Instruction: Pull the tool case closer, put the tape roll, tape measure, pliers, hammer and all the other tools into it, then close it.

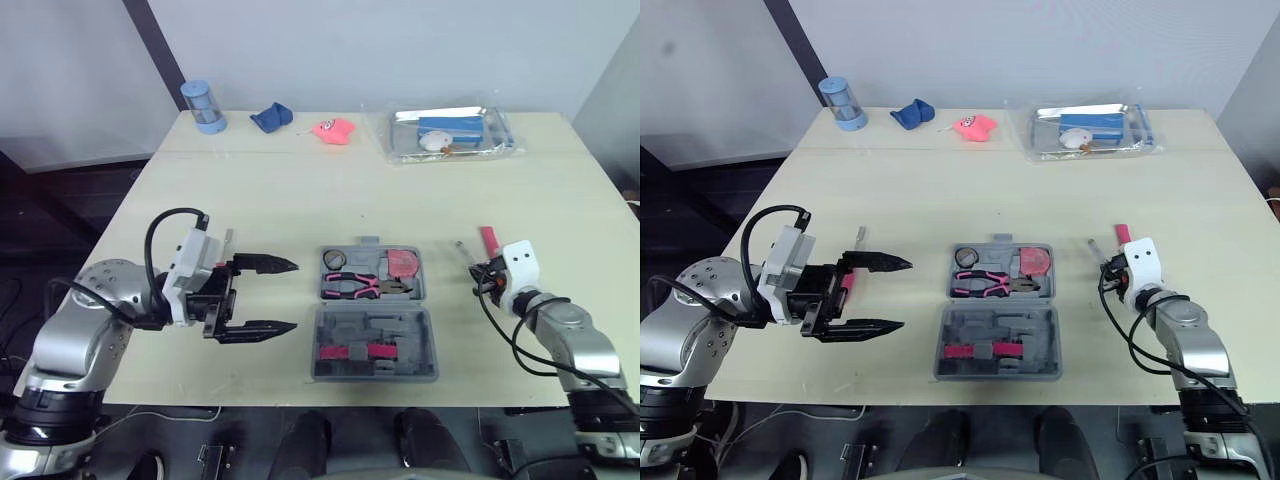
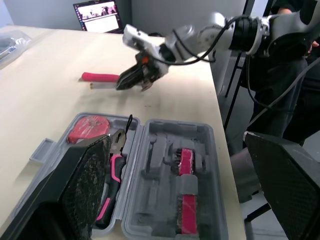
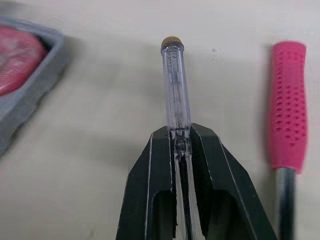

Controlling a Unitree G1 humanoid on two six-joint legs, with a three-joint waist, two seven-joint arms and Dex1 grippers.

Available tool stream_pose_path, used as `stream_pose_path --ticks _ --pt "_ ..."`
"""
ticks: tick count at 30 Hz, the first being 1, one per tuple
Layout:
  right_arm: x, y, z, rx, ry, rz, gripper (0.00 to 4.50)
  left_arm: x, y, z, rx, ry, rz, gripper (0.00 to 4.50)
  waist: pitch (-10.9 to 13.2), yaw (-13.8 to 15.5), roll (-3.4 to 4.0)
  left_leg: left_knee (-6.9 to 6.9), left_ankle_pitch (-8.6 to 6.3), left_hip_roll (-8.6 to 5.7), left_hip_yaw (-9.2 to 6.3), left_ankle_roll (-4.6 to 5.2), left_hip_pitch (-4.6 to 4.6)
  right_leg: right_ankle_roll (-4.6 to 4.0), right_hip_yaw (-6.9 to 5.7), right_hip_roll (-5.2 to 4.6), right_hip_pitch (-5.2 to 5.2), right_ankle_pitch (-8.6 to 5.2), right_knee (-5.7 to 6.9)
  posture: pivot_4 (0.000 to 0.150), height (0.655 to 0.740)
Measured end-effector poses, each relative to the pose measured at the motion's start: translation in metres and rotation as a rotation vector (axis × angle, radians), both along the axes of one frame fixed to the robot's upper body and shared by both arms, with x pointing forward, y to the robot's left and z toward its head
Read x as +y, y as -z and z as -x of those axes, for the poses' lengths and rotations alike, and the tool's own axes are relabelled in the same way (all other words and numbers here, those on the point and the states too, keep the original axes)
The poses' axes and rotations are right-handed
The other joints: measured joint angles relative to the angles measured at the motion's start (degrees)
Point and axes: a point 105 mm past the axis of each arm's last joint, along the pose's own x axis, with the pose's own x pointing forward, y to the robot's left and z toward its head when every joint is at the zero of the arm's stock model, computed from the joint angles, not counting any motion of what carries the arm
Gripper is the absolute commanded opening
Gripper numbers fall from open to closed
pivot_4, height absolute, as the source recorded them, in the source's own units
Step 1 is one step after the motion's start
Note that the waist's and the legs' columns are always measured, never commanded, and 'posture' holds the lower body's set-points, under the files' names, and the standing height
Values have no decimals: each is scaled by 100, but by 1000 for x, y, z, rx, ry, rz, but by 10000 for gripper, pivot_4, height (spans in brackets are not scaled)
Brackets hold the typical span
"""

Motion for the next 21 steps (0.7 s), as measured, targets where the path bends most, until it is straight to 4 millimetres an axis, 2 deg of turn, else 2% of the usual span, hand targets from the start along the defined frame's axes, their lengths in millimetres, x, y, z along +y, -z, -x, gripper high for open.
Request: stream_pose_path --ticks 7,12,17,21 --pt "19 -15 25 63 -263 54 711 3 -1 0 -21 3 -1 45000 1 -2 1 1 0 0 -1 0 0 0 0 0 0 0 0 1500 7400" --pt "55 -33 49 121 -568 121 711 14 4 0 -31 13 -20 45000 5 -9 -1 2 0 1 -1 0 0 0 -2 1 0 0 -2 1500 7400" --pt "88 -43 58 164 -737 171 711 26 11 0 -20 10 -61 45000 8 4 -2 3 0 1 -5 0 -6 0 -7 0 -2 0 -4 1500 7400" --pt "109 -55 60 172 -809 219 711 32 15 1 -25 -1 -79 45000 10 9 -6 3 0 1 -17 0 -15 0 -18 0 -6 0 -6 1500 7400"
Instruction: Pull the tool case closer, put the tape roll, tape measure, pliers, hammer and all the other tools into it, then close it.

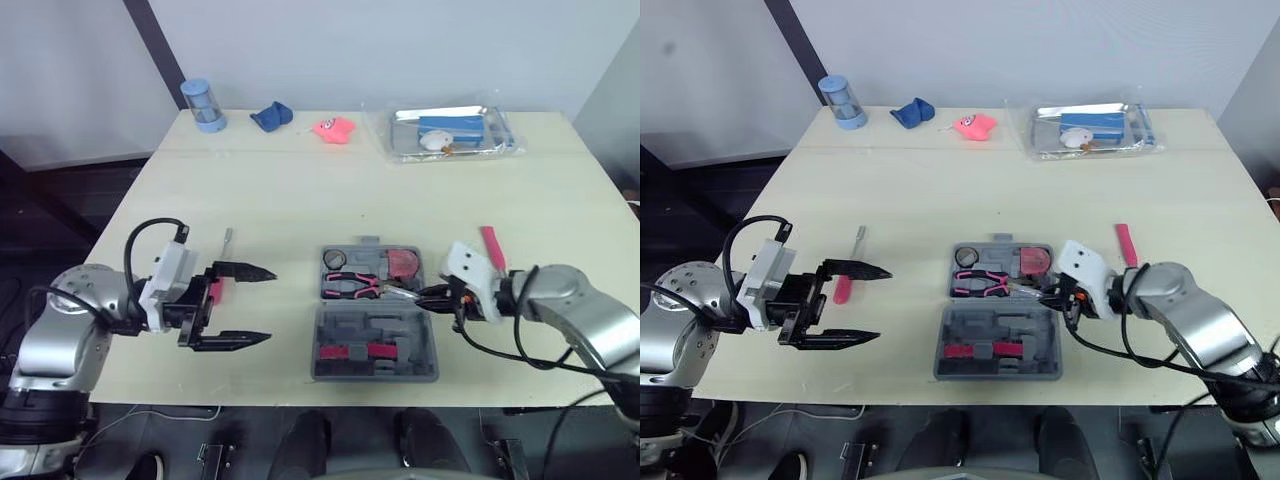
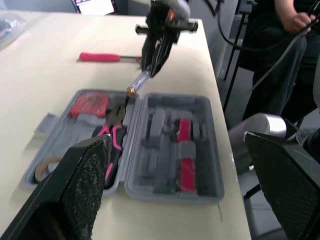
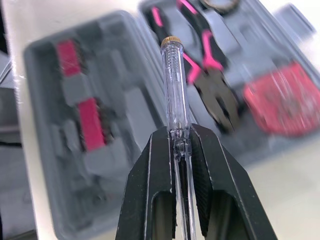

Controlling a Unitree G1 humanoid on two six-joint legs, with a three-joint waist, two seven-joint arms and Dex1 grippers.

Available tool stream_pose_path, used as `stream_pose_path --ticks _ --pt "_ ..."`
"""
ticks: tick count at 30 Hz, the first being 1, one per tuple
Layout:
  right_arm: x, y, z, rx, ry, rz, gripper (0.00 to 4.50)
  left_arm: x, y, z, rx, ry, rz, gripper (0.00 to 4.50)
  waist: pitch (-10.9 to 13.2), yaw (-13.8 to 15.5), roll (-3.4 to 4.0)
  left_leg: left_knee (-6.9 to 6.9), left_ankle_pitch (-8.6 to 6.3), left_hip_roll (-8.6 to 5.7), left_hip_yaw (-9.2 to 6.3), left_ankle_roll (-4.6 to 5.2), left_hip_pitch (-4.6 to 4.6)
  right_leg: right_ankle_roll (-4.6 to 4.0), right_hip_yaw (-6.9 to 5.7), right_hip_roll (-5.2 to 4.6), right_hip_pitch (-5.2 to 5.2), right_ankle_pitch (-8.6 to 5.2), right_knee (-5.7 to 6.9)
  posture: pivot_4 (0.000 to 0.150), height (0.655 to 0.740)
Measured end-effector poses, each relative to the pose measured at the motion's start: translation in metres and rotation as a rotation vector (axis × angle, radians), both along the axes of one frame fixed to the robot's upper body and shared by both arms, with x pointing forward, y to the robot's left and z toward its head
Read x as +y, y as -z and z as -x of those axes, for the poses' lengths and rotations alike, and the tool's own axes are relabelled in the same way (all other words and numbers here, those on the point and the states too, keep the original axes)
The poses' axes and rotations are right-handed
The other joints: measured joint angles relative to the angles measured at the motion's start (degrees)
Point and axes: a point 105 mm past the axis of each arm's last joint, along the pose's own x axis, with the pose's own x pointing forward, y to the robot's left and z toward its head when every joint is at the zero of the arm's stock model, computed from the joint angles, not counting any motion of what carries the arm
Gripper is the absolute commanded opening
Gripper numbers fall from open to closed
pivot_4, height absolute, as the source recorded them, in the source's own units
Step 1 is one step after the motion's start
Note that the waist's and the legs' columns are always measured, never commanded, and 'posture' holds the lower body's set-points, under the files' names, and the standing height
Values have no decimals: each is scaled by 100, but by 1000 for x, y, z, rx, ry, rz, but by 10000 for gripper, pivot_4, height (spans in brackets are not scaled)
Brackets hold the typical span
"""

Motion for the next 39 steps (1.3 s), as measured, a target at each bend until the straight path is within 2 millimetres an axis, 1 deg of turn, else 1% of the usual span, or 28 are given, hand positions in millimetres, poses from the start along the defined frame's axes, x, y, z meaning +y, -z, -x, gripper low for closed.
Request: stream_pose_path --ticks 3,5,9,12,15,21,22,27,39 --pt "18 0 2 4 -46 53 711 6 3 1 -7 -11 -33 45000 1 -4 -1 0 0 0 -2 0 -14 0 -2 0 -18 0 3 1500 7400" --pt "29 4 4 13 -78 102 711 10 5 3 -5 -16 -52 45000 1 -6 0 0 1 0 -3 -1 -26 -1 -3 0 -33 0 6 1500 7400" --pt "44 12 4 9 -114 148 711 13 6 5 -9 -27 -55 45000 1 -4 0 3 1 0 -4 -1 -50 -1 -4 0 -57 1 10 1500 7400" --pt "53 24 0 16 -115 188 711 16 6 4 -9 -43 -50 45000 0 -10 -1 16 2 -2 -6 -2 -82 -2 -7 0 -90 2 29 1500 7400" --pt "58 34 -5 -1 -126 249 711 17 6 4 -11 -44 -51 45000 0 -12 -1 17 2 -2 -7 -2 -83 -2 -8 -1 -92 1 32 1500 7400" --pt "66 43 -11 -36 -170 295 711 20 10 5 -12 -50 -56 45000 0 -16 -1 18 2 -2 -10 -2 -83 -3 -11 0 -93 1 39 1500 7400" --pt "66 43 -11 -36 -169 295 711 20 10 5 -12 -50 -56 45000 0 -17 -1 19 2 -2 -10 -2 -83 -3 -10 0 -93 1 39 1500 7400" --pt "79 41 -12 -50 -189 272 711 20 11 7 -11 -50 -57 45000 0 -28 -1 19 2 -2 -10 -2 -81 -3 -11 0 -95 1 48 1500 7400" --pt "86 47 -13 -58 -212 286 711 21 13 8 -1 -52 -57 45000 0 -42 -1 22 2 -3 -10 -2 -81 -4 -11 0 -101 1 57 1500 7400"
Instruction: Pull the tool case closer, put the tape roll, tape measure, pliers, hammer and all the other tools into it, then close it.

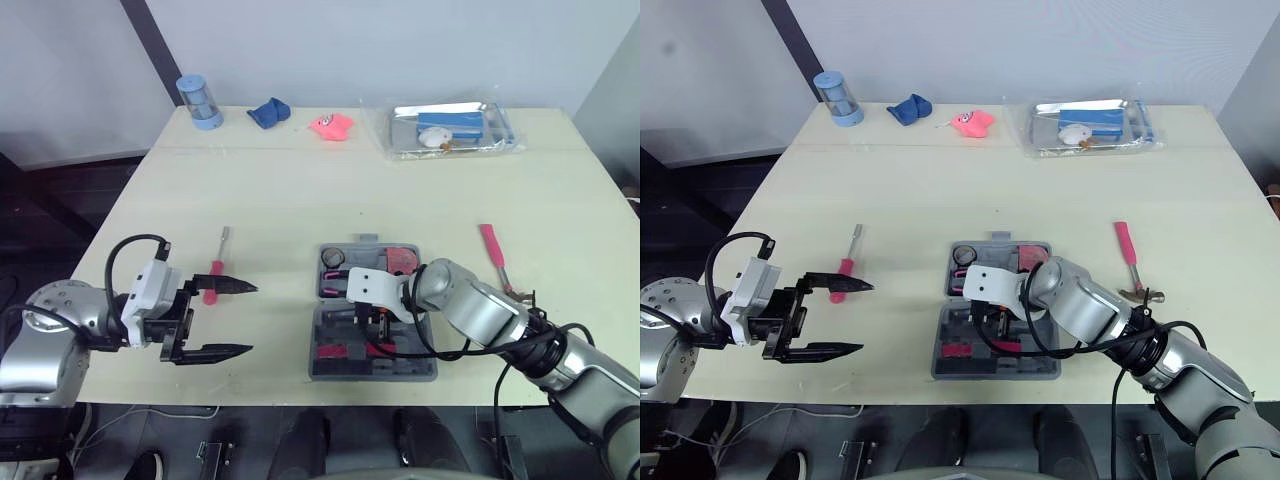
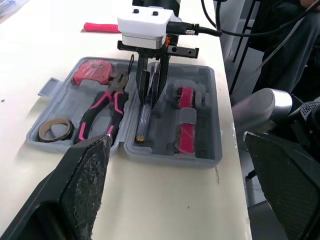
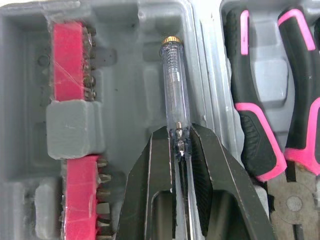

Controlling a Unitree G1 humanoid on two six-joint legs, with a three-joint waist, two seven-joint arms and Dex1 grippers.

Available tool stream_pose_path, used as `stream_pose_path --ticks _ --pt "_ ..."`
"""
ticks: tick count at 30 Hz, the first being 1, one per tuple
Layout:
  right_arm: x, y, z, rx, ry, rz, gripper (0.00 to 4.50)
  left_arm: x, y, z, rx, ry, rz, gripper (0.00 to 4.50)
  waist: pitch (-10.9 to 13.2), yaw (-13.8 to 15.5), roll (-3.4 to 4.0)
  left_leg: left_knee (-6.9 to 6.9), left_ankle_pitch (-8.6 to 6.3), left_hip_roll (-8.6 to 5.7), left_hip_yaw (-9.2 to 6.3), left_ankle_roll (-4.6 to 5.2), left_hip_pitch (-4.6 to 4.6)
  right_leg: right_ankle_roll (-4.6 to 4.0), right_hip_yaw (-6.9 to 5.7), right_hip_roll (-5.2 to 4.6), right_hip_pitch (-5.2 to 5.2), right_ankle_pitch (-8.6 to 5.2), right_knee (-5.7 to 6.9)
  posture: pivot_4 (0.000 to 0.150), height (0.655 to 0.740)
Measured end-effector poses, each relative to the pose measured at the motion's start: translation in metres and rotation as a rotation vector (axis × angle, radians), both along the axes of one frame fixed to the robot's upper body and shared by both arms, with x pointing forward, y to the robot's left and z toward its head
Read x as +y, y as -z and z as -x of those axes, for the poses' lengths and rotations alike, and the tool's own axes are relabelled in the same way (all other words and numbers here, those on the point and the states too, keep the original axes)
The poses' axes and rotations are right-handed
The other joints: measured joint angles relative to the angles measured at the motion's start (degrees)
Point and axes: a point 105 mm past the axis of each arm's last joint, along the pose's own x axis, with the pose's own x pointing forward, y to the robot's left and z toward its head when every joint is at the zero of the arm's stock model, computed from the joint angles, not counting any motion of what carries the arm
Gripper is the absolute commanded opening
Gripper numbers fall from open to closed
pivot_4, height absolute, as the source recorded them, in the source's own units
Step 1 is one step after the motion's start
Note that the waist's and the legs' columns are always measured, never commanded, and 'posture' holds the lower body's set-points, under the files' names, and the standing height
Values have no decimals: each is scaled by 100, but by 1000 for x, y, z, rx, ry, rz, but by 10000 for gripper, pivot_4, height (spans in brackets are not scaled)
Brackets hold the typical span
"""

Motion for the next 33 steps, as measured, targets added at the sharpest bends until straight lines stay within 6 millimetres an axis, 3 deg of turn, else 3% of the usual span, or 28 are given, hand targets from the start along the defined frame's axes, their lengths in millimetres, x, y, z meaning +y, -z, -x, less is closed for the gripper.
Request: stream_pose_path --ticks 10,11,15,25,32,33 --pt "9 2 -2 -16 -19 -9 711 0 0 0 -1 0 0 45000 0 -113 -1 2 1 -1 1 -1 -1 -2 0 0 -13 -1 24 1500 7400" --pt "9 2 -2 -18 -23 -9 9783 0 0 0 -1 0 0 45000 0 -119 -1 1 1 -1 2 0 -1 -2 0 0 -15 -1 25 1500 7400" --pt "11 2 1 -2 -45 -10 27144 0 0 0 -1 0 1 45000 0 -123 -1 3 1 0 2 0 0 -2 1 0 -15 -1 29 1500 7400" --pt "9 -2 -2 -20 -31 -22 27144 -1 0 0 2 0 6 45000 0 -117 -1 5 3 -1 1 -4 0 -3 0 0 -15 -1 31 1500 7400" --pt "0 -17 -14 -66 21 -57 27144 -1 0 0 6 -2 9 45000 0 -122 -1 5 3 -1 1 -4 -1 -3 1 0 -16 -1 31 1500 7400" --pt "0 -21 -15 -69 27 -82 24834 -1 0 0 9 -3 10 45000 0 -119 -1 4 3 -1 1 -4 -1 -3 1 0 -16 -1 31 1500 7400"
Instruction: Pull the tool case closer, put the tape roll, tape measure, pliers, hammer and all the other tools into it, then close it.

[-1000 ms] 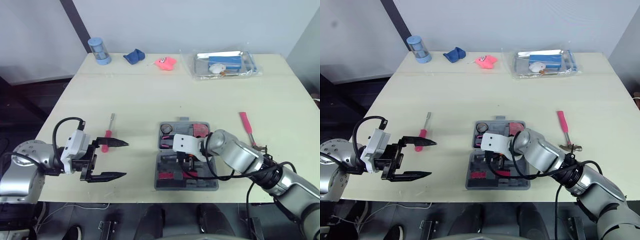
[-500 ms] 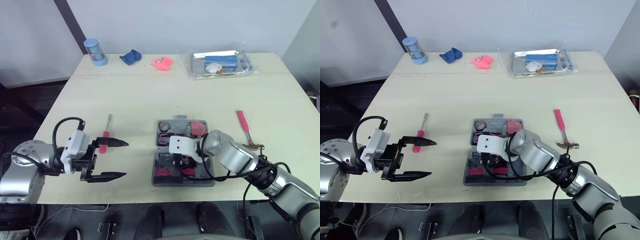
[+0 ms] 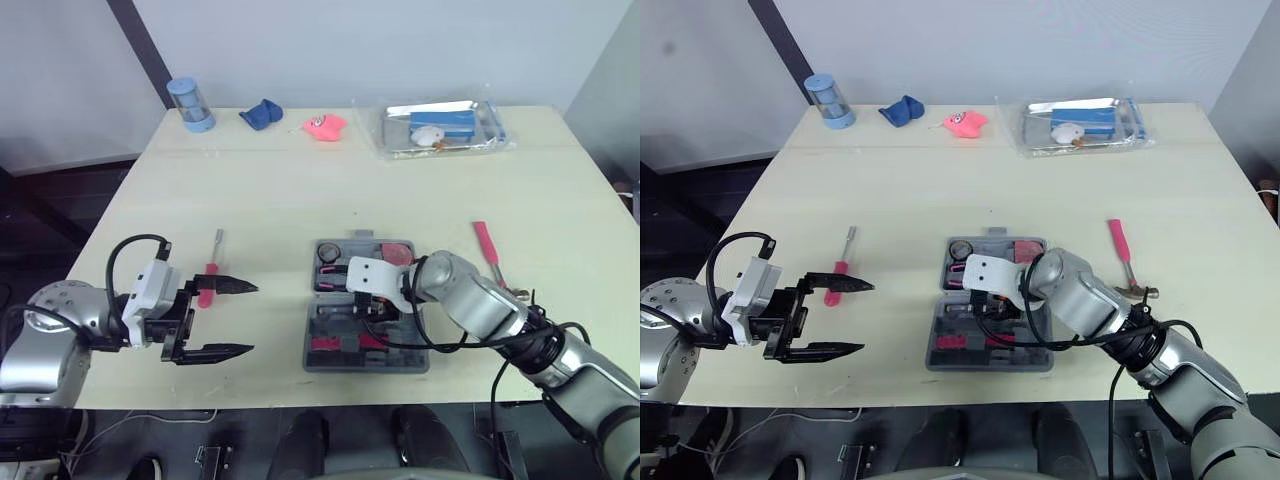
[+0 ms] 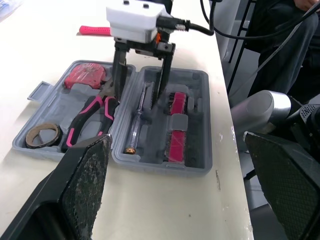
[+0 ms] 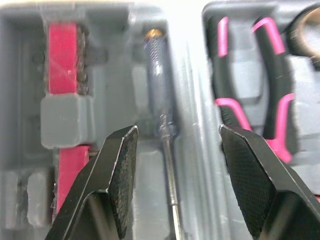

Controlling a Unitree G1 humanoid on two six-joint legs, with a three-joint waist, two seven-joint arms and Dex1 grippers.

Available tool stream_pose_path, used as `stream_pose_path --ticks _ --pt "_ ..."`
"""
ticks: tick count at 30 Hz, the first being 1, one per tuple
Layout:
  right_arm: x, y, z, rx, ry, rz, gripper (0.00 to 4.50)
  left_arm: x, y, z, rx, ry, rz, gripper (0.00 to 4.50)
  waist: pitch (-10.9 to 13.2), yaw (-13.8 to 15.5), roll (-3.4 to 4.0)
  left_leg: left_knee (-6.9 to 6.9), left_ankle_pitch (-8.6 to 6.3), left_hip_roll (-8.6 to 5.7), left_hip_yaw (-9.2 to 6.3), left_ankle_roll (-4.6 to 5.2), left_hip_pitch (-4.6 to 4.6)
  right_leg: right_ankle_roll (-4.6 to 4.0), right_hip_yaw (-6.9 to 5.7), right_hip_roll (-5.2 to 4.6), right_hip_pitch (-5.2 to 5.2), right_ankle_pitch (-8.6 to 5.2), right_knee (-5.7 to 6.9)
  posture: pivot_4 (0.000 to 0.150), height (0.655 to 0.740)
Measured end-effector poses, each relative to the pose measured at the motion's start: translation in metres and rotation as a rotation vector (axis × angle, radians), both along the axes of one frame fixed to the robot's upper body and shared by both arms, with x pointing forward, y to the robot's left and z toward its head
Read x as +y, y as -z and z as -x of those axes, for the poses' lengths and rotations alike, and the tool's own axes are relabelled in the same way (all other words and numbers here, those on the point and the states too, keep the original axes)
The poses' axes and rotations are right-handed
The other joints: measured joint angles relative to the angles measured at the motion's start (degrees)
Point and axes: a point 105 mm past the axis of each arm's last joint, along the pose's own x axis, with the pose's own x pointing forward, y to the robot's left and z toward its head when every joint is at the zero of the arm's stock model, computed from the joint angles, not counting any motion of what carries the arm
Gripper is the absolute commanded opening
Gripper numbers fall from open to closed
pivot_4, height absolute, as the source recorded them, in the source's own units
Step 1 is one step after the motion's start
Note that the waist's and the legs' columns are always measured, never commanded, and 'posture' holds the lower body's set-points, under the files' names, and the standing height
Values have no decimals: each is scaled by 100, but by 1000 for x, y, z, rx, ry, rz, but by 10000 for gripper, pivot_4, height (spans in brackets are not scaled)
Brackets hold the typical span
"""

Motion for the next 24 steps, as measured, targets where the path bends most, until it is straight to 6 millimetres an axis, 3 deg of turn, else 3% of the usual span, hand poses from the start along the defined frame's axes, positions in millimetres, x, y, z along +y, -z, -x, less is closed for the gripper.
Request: stream_pose_path --ticks 3,6,24 --pt "-1 -3 1 -5 -1 -46 16078 0 0 0 5 -3 5 45000 -1 5 -2 0 0 0 1 0 0 0 0 -1 0 0 -1 1500 7400" --pt "-3 4 6 11 -6 -109 178 -1 0 0 6 -4 8 45000 -2 8 -4 1 0 0 1 0 -1 0 0 -1 1 0 -1 1500 7400" --pt "-5 33 3 41 -11 -150 178 -3 -1 -1 0 -3 16 45000 -3 4 -5 1 1 -1 2 -1 2 0 1 0 2 0 1 1500 7400"
